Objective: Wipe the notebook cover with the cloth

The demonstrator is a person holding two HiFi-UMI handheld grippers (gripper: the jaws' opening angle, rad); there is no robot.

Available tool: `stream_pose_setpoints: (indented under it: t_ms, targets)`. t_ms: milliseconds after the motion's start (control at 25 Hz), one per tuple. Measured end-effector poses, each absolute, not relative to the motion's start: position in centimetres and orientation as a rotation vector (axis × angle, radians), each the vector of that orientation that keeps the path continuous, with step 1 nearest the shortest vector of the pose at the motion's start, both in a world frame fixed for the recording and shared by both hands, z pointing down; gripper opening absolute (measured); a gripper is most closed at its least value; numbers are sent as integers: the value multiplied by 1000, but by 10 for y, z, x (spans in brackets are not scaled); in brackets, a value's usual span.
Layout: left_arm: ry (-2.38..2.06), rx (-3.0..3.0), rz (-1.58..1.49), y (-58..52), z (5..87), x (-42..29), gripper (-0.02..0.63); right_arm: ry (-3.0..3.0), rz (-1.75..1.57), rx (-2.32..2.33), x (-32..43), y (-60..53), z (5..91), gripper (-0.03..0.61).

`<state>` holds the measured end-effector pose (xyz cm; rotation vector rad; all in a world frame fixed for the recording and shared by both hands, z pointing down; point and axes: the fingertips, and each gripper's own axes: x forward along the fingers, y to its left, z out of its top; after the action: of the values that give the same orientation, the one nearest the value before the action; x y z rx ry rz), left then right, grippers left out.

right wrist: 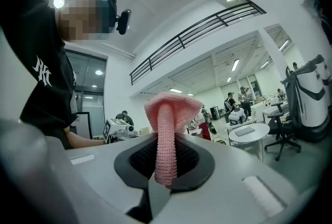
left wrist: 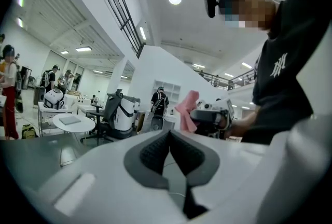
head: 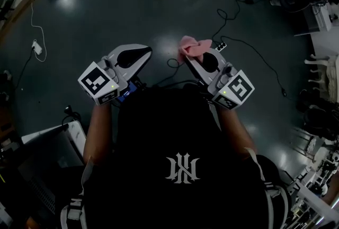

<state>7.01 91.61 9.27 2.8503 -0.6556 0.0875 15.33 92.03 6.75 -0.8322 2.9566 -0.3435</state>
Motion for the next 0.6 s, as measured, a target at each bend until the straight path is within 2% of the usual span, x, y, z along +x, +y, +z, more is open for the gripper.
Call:
stream_pose_setpoints:
  t_ms: [280,600]
  targets:
    - [-655,2843,86,924,96,78,-2,2910,-372,-816,162,925,64,32]
    - [-628,2820,56,925,99,53,-2,2937,-383,-838,136,927,67,32]
